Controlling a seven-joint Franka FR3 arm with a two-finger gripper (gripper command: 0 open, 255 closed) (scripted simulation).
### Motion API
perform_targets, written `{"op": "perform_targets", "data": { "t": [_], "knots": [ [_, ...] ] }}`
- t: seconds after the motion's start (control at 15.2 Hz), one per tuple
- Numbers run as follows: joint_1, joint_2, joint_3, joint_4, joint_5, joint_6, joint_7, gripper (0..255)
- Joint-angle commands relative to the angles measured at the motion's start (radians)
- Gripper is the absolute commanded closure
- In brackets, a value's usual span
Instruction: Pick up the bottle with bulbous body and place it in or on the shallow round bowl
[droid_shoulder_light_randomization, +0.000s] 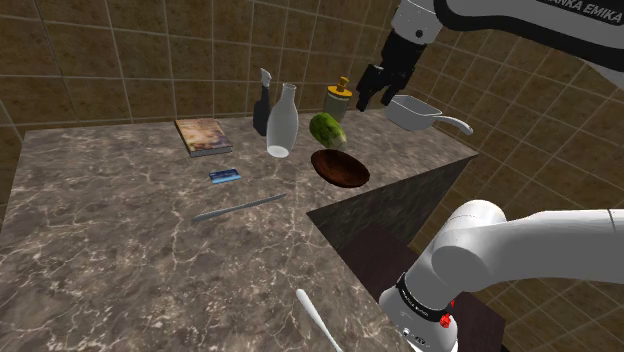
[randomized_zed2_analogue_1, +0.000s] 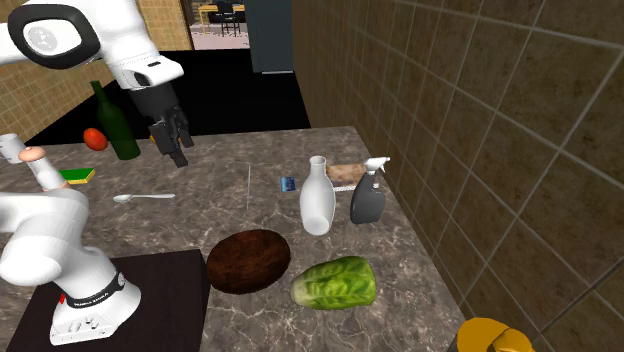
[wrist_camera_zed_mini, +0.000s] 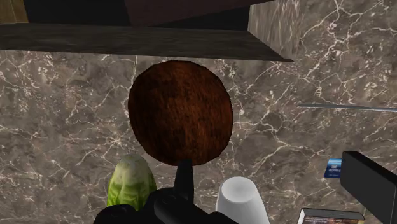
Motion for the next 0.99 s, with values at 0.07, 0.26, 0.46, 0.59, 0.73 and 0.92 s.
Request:
{"op": "perform_targets", "data": {
  "t": [0.07,0.26,0.46,0.59,0.73,0.92],
  "knots": [
    [0.0,0.038,-0.004,0.015,0.0,0.022,-0.002,0],
    [0.0,0.152,-0.017,0.066,0.003,0.083,-0.009,0],
    [0.001,0.268,-0.029,0.129,0.008,0.133,-0.017,0],
    [0.002,0.346,-0.037,0.178,0.013,0.161,-0.023,0],
    [0.003,0.425,-0.044,0.232,0.02,0.183,-0.03,0],
    [0.004,0.543,-0.054,0.323,0.032,0.208,-0.043,0]
  ]
}}
